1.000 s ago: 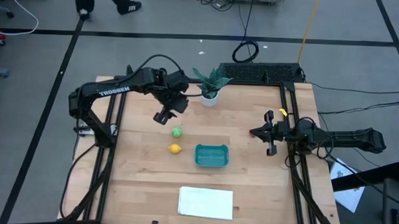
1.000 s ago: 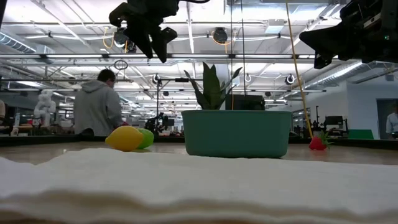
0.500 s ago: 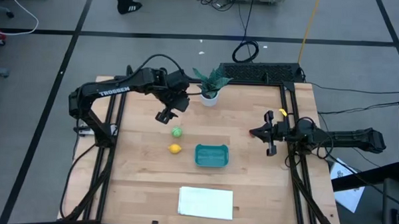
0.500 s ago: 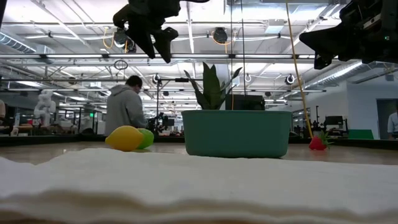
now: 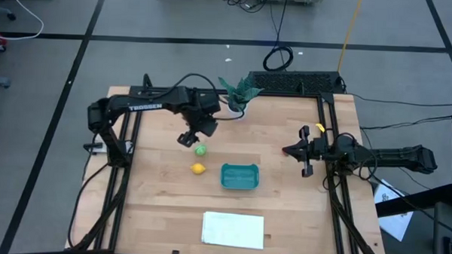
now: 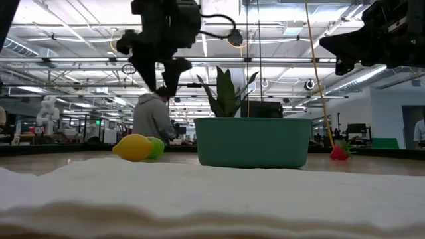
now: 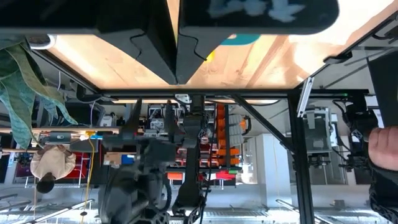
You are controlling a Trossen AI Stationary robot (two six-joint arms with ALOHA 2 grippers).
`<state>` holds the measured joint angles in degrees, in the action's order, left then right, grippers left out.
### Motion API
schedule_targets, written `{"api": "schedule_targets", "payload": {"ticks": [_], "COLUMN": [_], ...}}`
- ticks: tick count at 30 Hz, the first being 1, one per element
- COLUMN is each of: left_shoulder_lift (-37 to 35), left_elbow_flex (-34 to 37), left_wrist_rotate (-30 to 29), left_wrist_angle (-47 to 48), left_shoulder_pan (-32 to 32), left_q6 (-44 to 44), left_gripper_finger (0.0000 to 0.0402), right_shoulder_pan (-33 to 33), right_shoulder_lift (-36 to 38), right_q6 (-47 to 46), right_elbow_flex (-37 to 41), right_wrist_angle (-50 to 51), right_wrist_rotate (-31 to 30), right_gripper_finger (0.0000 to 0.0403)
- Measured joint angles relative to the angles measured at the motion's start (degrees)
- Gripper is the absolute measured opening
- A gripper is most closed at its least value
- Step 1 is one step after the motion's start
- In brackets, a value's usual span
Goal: Pick and placing Produce into tupperware
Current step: Put the fruits and the vegetables into the bin
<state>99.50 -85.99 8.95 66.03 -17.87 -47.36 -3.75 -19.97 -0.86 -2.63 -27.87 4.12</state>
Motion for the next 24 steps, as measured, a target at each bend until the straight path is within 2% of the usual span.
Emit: {"api": "schedule_targets", "payload": {"ticks": [17, 24], "left_shoulder_lift": [-0.21, -0.21], "left_elbow_flex": [11.38, 13.38], "left_wrist_rotate": [-0.01, -1.06], "left_wrist_angle": [-11.0, -13.33], "left_shoulder_pan": [4.85, 5.64], "left_q6": [-13.24, -13.61], "left_gripper_finger": [0.0285, 0.0285], "right_shoulder_pan": [-0.02, -0.01], "right_shoulder_lift": [0.02, 0.01], "right_q6": [0.02, 0.02], "right_elbow_flex": [-0.02, -0.01], "right_wrist_angle": [-0.03, 0.32], "right_wrist_rotate": [0.0, 0.0], "right_gripper_finger": [0.0, 0.0]}}
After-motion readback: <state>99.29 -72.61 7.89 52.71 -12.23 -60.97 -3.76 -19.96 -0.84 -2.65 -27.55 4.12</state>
